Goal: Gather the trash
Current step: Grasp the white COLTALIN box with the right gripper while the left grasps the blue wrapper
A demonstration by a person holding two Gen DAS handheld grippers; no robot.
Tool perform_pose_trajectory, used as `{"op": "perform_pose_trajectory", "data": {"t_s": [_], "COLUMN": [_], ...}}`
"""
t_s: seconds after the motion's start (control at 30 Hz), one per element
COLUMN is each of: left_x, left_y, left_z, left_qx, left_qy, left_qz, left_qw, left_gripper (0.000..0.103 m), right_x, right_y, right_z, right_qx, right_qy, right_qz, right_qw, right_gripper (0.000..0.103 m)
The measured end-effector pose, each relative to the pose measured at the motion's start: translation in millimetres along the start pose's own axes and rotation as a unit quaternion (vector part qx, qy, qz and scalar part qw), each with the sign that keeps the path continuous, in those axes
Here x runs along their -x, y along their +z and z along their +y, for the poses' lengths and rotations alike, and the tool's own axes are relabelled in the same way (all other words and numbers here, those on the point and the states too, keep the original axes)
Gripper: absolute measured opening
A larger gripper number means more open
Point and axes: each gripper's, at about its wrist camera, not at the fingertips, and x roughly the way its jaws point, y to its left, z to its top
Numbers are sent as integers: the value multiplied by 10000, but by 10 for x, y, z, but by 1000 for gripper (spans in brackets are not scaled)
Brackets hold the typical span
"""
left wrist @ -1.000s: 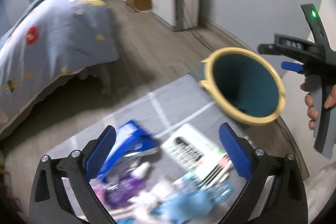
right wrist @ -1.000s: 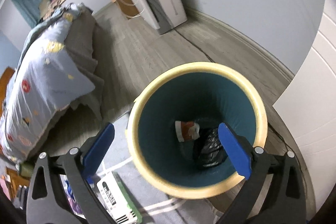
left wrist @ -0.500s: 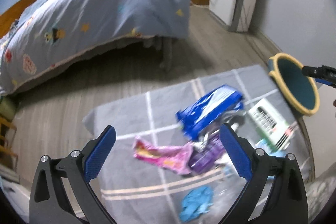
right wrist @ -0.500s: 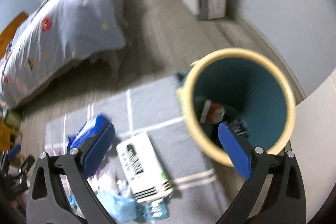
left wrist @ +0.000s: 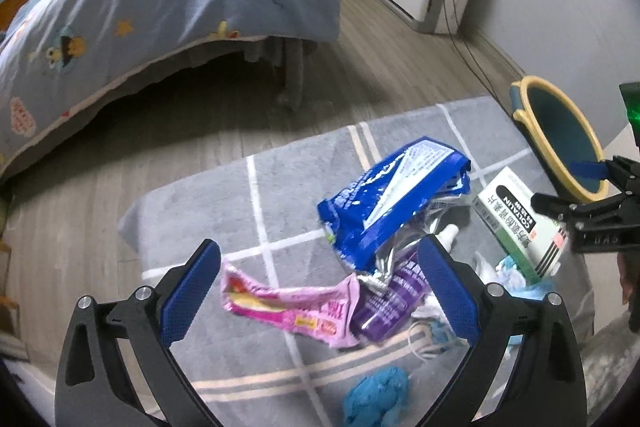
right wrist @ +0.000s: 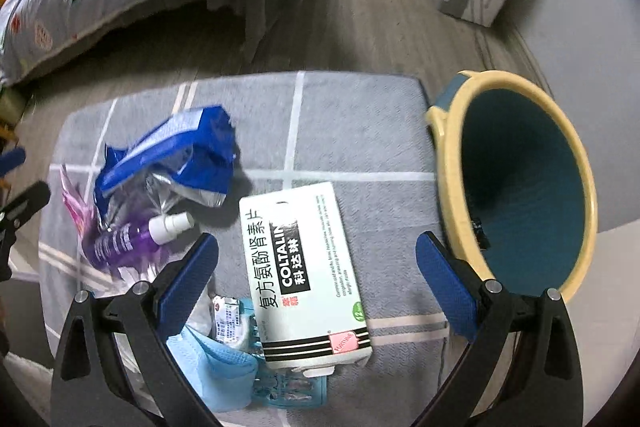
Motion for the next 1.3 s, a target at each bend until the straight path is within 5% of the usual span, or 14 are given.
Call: {"op": "perform_pose_trajectory", "data": {"t_s": [0.23,0.5,0.8,0.97,1.23,1.27,1.3], "left_x": [-302,-613,-712,-700,-596,-575,-560], "left_y": [80,59,87,91,109,115,115], "left_z": [-248,-417,-338,-347,-398,-397,-398], "left_qx": [-333,-613,-357,-453,-733,-737,-747], "left_qy": [-376,-289,-497,-380,-184,-233,-225], "left_qz": [154,453,620,640,480,462,461], "left_qw": [9986,9967,9962,9962,9960,9959,9959], "left_gripper": [98,93,59,49,33,17,16], "right_x": [-249,-416,-558,-599,-466,-432,-408], "right_y": [-10,25,29,16,92,110,125], "right_z": [91,10,-6,20,-5,-19,-28], "right_qx": [398,363,369,499,485,453,445], "right_qy": [-95,11,36,106,35,43,40], "right_qz": [407,734,926,1041,841,792,766], "right_qw": [9983,9966,9950,9933,9953,9958,9961], "right_gripper": [97,97,95,72,72,72,72]}}
